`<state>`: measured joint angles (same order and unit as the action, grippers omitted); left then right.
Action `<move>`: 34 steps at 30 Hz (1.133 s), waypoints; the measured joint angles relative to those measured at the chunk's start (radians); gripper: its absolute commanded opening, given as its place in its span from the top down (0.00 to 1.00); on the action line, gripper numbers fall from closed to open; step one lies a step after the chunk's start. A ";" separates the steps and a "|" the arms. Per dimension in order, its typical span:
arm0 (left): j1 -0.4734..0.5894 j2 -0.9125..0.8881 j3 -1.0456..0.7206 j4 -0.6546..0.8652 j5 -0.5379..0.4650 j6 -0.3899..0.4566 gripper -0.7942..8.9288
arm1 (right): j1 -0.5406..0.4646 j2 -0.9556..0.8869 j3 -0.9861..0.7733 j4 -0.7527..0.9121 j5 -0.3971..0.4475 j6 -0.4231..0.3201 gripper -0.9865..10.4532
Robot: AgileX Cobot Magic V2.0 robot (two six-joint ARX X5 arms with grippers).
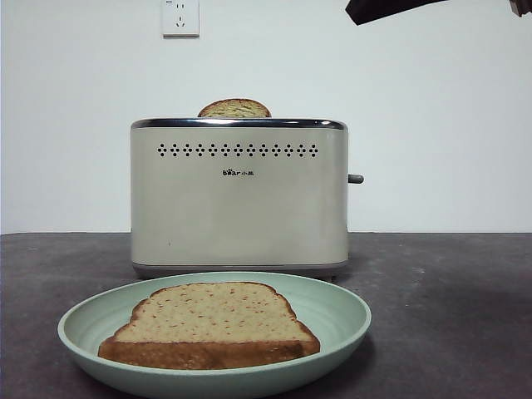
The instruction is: Take the bread from the toaster,put the bread on the plate,put the plate on the table
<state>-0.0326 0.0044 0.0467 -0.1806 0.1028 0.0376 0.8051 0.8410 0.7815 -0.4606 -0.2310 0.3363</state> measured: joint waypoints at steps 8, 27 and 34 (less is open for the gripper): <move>0.000 0.000 -0.009 -0.013 -0.002 -0.013 0.91 | 0.000 0.000 0.000 0.000 0.000 0.000 0.91; 0.000 0.000 -0.009 -0.012 0.000 -0.027 0.91 | 0.000 0.000 0.000 0.001 0.000 0.000 0.91; 0.000 0.000 -0.009 -0.012 0.000 -0.029 0.91 | 0.000 0.000 0.000 0.001 0.006 -0.015 0.91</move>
<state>-0.0326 0.0048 0.0380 -0.1928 0.1024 0.0090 0.8051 0.8406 0.7815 -0.4599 -0.2245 0.3214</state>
